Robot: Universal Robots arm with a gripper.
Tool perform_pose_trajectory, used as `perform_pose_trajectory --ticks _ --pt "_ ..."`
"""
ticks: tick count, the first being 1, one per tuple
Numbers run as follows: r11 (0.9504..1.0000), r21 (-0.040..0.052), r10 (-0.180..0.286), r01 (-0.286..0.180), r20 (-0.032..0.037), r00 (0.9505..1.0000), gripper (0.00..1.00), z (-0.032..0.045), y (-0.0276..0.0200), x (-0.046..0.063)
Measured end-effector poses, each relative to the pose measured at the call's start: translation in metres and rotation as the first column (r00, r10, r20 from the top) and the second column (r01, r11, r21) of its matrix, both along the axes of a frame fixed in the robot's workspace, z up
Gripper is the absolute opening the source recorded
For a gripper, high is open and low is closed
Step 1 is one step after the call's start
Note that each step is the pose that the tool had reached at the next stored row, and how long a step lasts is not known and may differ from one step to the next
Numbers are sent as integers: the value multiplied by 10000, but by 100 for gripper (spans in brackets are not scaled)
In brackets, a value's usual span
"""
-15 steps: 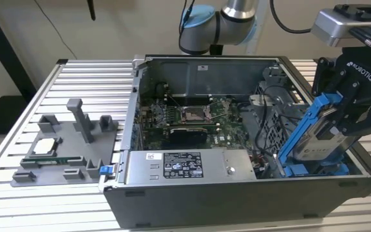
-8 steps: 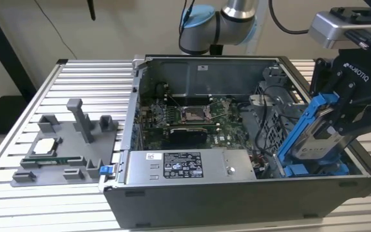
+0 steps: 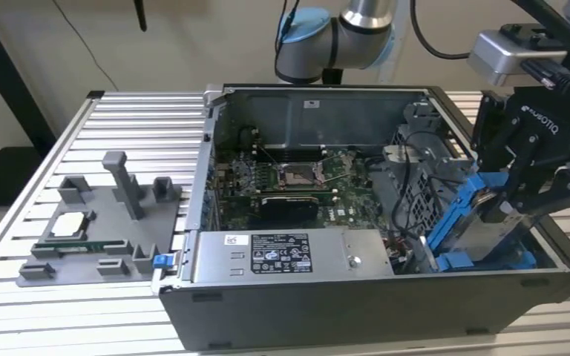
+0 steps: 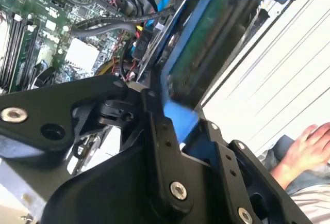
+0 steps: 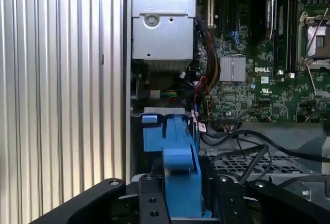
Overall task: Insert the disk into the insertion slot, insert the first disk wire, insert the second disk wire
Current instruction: 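Insert the disk into the insertion slot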
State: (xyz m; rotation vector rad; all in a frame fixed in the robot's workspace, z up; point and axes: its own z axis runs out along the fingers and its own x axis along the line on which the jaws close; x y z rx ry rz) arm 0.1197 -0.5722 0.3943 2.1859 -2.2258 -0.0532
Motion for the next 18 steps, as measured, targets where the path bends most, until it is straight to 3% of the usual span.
perform_pose_trajectory --ticks 7,12,13,18 --pt "10000 51 -1 1 16 10000 0 32 0 0" --pt "9996 265 -32 30 76 10000 0 31 10 -2" --pt "9994 333 -42 39 84 10000 100 31 10 -4" --pt "9986 517 -112 108 86 9999 100 31 10 -35"
